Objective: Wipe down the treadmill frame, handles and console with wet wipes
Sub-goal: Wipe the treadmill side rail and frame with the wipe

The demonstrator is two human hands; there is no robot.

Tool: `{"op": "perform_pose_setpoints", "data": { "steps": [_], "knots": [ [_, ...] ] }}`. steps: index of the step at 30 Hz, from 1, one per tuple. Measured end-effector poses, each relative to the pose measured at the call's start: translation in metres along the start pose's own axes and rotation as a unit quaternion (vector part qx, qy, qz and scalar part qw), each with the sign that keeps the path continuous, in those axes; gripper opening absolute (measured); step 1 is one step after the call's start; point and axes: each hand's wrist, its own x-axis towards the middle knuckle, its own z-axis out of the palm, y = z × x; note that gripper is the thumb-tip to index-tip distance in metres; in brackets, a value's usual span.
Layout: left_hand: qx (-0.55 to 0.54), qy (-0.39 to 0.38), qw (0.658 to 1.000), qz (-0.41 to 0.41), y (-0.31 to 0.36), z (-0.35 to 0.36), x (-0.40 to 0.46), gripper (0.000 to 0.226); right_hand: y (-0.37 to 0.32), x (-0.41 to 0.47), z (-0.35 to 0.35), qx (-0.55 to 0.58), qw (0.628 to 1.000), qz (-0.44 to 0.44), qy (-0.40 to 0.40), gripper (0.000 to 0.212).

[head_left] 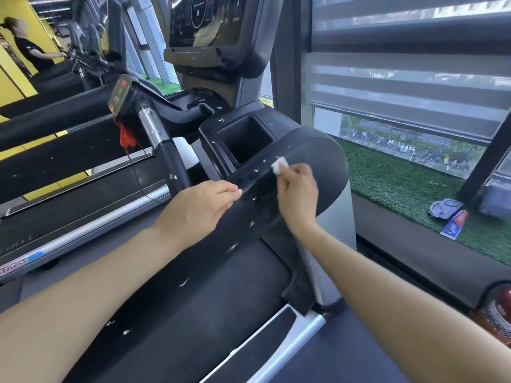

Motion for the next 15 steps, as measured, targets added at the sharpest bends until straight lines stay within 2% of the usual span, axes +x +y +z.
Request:
{"op": "perform_pose_setpoints", "data": {
  "steps": [4, 8, 10, 12, 13, 15],
  "knots": [
    [0.015, -0.004, 1.000, 0.008, -0.001, 0.000, 0.000, 0.028, 0.005, 0.016, -0.002, -0.033, 0.997, 0.059, 0.034, 0.025],
    [0.009, 0.010, 1.000, 0.007, -0.004, 0.003, -0.001, 0.027, -0.016, -0.042, 0.014, -0.018, 0.999, -0.028, -0.026, 0.019],
    [0.009, 0.002, 1.000, 0.010, -0.005, 0.003, 0.000, 0.024, -0.026, -0.061, 0.013, -0.024, 0.998, -0.050, -0.022, 0.023],
    [0.014, -0.007, 1.000, 0.016, -0.006, 0.001, 0.000, 0.022, -0.027, -0.057, 0.007, -0.037, 0.996, -0.085, -0.010, 0.016],
    [0.011, -0.014, 1.000, 0.016, -0.006, -0.001, 0.000, 0.023, -0.024, -0.049, 0.007, -0.016, 0.997, -0.076, -0.013, 0.017],
    [-0.002, -0.041, 0.999, 0.008, -0.006, -0.005, 0.000, 0.027, -0.021, -0.028, 0.003, -0.046, 0.999, -0.020, 0.017, 0.025]
  ]
}}
